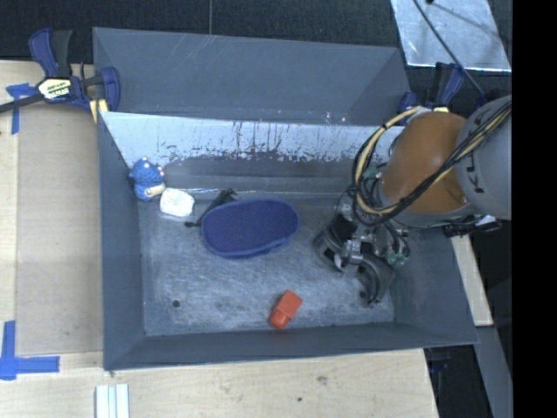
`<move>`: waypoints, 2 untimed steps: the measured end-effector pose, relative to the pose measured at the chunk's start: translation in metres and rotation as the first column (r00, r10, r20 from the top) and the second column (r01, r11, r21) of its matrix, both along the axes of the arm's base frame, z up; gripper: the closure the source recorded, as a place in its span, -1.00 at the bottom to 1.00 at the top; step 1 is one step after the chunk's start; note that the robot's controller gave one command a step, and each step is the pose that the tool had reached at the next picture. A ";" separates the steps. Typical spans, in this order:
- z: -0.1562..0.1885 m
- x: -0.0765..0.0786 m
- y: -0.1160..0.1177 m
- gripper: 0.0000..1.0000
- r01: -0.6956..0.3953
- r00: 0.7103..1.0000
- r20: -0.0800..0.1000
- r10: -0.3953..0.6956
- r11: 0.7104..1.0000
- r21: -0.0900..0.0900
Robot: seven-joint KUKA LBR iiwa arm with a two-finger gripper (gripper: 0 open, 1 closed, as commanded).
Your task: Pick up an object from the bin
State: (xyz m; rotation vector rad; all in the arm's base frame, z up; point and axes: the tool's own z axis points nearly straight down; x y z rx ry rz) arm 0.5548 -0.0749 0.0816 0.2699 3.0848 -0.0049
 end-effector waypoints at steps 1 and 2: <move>0.113 -0.001 -0.008 1.00 -0.523 0.852 -0.036 0.522 0.853 0.000; 0.111 -0.003 -0.008 -1.00 -0.521 0.853 -0.040 0.521 0.853 0.004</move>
Offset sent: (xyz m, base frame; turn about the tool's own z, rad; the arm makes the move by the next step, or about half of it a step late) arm -0.0037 -0.0074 0.1102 -0.5521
